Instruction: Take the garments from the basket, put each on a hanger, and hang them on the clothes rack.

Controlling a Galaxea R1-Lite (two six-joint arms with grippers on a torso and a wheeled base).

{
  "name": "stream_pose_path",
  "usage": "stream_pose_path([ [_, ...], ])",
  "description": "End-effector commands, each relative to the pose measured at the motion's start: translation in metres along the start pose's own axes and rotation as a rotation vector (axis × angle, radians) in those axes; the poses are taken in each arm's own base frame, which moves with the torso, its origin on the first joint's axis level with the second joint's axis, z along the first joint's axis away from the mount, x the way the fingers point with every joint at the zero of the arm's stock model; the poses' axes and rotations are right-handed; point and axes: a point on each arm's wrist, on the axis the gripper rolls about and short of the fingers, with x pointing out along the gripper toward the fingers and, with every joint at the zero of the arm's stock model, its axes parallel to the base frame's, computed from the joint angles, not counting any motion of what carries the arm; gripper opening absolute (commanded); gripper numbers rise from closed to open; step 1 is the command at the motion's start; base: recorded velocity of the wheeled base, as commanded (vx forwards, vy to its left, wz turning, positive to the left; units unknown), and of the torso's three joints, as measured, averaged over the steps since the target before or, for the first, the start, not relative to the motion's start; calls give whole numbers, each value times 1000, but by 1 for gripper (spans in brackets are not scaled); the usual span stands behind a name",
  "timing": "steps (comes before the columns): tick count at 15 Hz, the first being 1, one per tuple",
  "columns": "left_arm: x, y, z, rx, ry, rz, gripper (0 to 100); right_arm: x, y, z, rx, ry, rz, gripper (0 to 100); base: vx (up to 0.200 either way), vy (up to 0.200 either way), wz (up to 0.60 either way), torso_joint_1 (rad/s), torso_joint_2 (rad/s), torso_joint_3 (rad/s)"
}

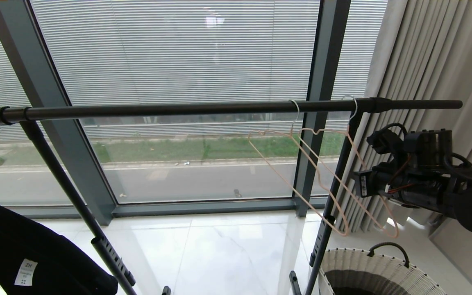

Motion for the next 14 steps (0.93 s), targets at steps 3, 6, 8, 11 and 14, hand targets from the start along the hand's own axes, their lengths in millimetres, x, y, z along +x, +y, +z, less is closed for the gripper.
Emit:
stream_pose_path([
  [3, -2, 1, 0, -6, -10, 3, 0, -15, 3, 12, -1, -77, 13, 0, 0, 0, 0, 0, 0, 0],
  [6, -2, 1, 1, -9, -13, 4, 0, -23, 4, 18, 3, -106, 18, 0, 0, 0, 0, 0, 0, 0],
  [8, -2, 2, 2, -11, -17, 8, 0, -31, 5, 21, 2, -126, 22, 0, 0, 0, 0, 0, 0, 0],
  [11, -3, 3, 5, -16, -23, 20, 0, -54, 15, 16, -12, -140, 65, 0, 0, 0, 0, 0, 0, 0],
  [14, -4, 4, 8, -20, -30, 25, 0, -68, 21, 8, -24, -133, 94, 0, -133, 0, 0, 3, 3, 3],
])
